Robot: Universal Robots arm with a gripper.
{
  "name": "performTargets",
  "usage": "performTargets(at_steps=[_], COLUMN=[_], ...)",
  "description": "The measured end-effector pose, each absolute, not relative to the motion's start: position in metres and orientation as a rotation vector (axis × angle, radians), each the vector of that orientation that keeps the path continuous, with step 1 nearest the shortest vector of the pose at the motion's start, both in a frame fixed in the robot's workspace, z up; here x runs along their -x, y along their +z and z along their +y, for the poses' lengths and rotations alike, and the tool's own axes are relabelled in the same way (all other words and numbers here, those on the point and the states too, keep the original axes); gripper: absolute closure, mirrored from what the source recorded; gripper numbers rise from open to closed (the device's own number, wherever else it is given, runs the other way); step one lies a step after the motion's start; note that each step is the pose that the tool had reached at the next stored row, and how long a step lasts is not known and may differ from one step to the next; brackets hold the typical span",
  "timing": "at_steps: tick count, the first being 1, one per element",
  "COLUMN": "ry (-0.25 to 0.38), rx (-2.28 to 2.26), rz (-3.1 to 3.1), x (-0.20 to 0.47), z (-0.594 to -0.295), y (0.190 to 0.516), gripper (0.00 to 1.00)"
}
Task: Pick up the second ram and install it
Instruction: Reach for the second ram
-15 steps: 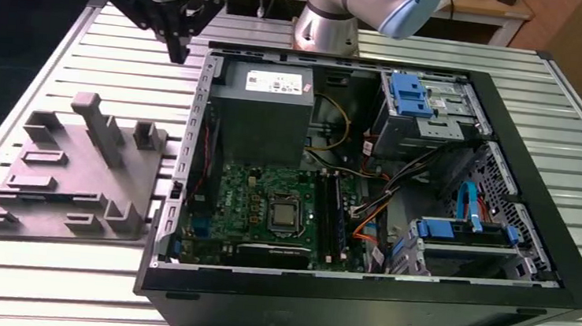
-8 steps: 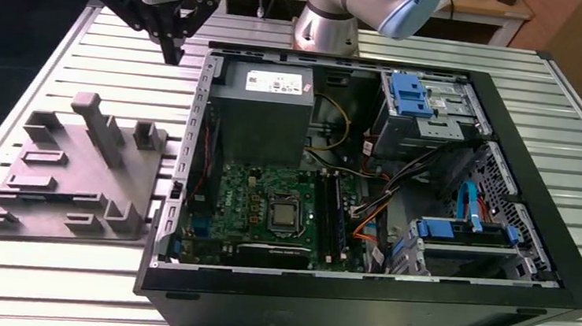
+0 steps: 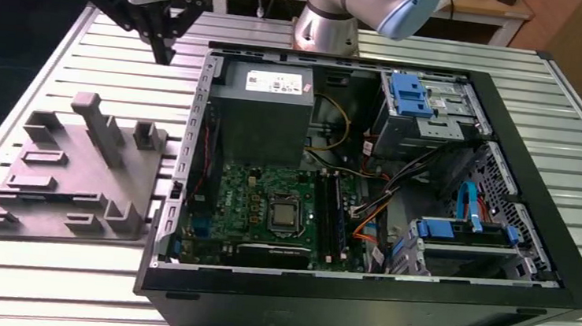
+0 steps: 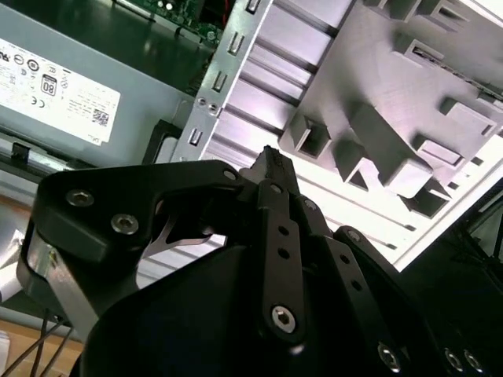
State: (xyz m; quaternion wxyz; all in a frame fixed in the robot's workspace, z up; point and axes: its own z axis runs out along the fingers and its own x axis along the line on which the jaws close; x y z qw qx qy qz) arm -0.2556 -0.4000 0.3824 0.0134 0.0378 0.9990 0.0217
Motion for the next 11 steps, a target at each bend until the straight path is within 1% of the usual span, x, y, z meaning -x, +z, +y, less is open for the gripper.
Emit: performTargets(at_steps=[11], ry=[0.068], rx=[-0.118], rz=[3.11], x=[0.287], z=[-0.401], y=[0.38], gripper=[0.93])
